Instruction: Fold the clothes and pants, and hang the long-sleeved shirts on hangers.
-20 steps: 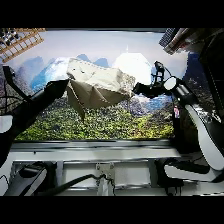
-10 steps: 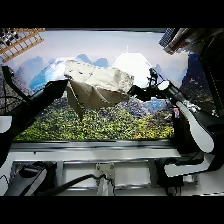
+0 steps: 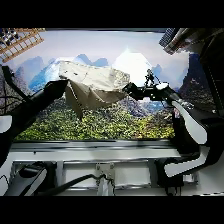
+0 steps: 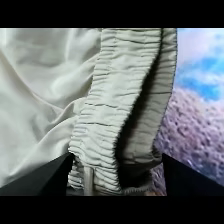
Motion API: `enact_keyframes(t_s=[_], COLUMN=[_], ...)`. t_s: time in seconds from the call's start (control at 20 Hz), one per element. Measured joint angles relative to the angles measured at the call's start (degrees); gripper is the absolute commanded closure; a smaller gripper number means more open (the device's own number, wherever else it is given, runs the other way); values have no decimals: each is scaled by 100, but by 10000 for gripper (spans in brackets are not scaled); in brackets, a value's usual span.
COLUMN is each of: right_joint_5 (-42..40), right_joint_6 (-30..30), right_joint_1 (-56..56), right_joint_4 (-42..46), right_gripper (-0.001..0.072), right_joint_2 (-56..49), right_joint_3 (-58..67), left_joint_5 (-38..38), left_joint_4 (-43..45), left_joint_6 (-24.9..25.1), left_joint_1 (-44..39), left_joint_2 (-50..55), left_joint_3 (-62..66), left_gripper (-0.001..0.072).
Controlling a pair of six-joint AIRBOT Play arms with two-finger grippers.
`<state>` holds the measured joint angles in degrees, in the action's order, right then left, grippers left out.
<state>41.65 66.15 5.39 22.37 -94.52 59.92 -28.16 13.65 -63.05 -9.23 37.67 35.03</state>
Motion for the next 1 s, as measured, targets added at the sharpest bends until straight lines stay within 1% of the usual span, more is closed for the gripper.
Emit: enact_keyframes(t_s=[0.05, 0.15, 0.2, 0.25, 0.3, 0.45, 0.65, 0.85, 1.0], right_joint_5=[-22, -94, -122, -144, -160, -151, 179, 732, 1185], right_joint_6=[-37, -109, -133, -138, -157, -170, -173, 13, 413], right_joint_1=[31, 116, 157, 199, 225, 243, 162, -17, -122], right_joint_4=[-66, -149, -177, -190, -210, -199, 136, 960, 1847], right_gripper=[163, 318, 464, 675, 692, 695, 696, 696, 696], right_joint_2=[-11, -26, -44, -66, -81, -83, 205, 1067, 2124], right_joint_3=[17, 76, 120, 173, 216, 321, 393, 413, 417], left_joint_5=[-11, -15, -20, -35, -37, -39, -35, -31, -42], left_joint_4=[0, -4, -7, -11, -11, -15, -15, -9, 105], left_joint_6=[-39, -90, -125, -127, -136, -153, -146, 50, 389], left_joint_1=[0, 0, 0, 0, 0, 2, 2, 33, 66], left_joint_2=[26, 85, 107, 120, 131, 142, 28, -376, -874], left_joint_3=[0, 0, 0, 0, 2, 22, 109, 391, 741], left_gripper=[701, 700, 701, 700, 700, 700, 701, 701, 700])
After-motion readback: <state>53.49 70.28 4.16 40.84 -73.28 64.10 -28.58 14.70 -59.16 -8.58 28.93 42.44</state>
